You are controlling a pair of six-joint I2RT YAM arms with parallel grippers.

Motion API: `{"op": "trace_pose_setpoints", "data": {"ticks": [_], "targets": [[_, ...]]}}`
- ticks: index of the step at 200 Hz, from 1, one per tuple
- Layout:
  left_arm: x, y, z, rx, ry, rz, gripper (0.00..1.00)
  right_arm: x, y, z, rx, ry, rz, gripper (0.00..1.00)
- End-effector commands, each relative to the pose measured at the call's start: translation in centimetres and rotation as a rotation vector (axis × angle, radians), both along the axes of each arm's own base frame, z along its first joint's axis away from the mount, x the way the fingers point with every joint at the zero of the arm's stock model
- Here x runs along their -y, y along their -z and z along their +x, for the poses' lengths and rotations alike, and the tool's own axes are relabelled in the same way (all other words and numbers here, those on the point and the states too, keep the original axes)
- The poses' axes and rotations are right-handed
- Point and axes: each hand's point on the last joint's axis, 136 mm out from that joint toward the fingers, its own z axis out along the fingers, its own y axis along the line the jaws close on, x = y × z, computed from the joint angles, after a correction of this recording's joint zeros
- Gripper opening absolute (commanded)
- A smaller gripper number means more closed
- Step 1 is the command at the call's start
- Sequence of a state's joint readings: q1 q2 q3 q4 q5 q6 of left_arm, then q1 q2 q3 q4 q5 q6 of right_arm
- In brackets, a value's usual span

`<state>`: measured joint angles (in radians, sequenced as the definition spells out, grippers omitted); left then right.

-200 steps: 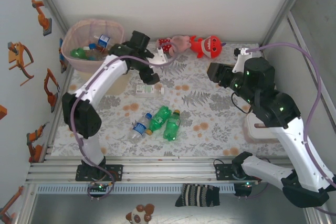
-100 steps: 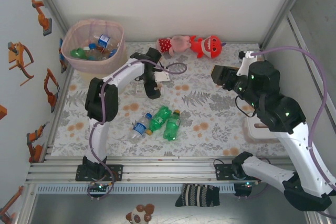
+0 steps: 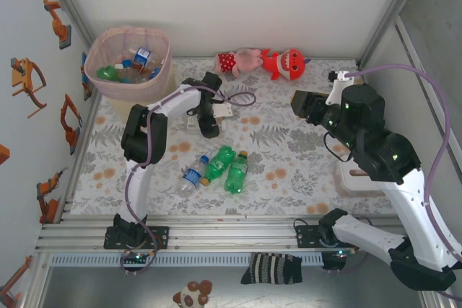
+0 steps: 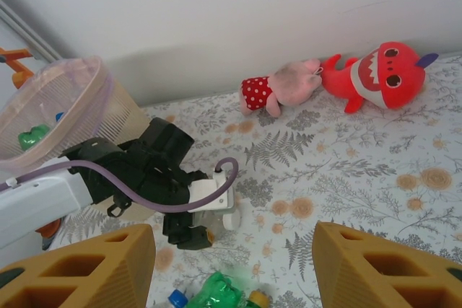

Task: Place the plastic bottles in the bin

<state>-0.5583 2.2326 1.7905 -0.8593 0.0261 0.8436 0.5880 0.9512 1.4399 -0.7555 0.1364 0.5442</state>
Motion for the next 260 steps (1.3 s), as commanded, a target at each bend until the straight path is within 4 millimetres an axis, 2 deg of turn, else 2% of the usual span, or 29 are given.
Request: {"op": "trace_pose_setpoints", "data": {"ticks": [1, 53, 76, 96, 122, 163, 195, 232, 260], "targets": [[-0.1, 0.0, 0.0, -0.002, 0.012, -0.024, 0.77, 0.7, -0.3, -0.3, 0.019, 0.021, -0.015, 0.59], [0.0, -0.4, 0.1, 0.006, 0.010, -0.027, 0.69, 0.9, -0.5, -0.4, 0.024, 0.024, -0.013, 0.59], [0.2, -1.9, 0.3, 0.032, 0.003, -0.046, 0.67, 0.9, -0.4, -0.4, 0.023, 0.026, -0.013, 0.59], [0.5, -4.0, 0.5, 0.062, -0.010, -0.084, 0.67, 0.8, -0.4, -0.4, 0.023, 0.023, -0.013, 0.59], [1.4, -7.8, 0.5, 0.105, -0.028, -0.171, 0.66, 0.8, -0.4, -0.4, 0.023, 0.022, -0.012, 0.59], [3.1, -15.3, 0.3, 0.167, -0.069, -0.341, 0.67, 0.5, -0.3, -0.2, 0.022, 0.014, -0.010, 0.59], [3.5, -20.6, 0.1, 0.226, -0.099, -0.436, 0.67, 0.4, -0.6, -0.2, 0.029, 0.010, -0.003, 0.59], [3.0, -27.4, -0.1, 0.252, -0.179, -0.610, 0.67, 0.1, -0.9, 0.0, 0.036, -0.001, -0.007, 0.59], [1.3, -33.2, -0.2, 0.290, -0.247, -0.764, 0.63, -0.3, -1.1, 0.3, 0.037, -0.013, -0.008, 0.59]]}}
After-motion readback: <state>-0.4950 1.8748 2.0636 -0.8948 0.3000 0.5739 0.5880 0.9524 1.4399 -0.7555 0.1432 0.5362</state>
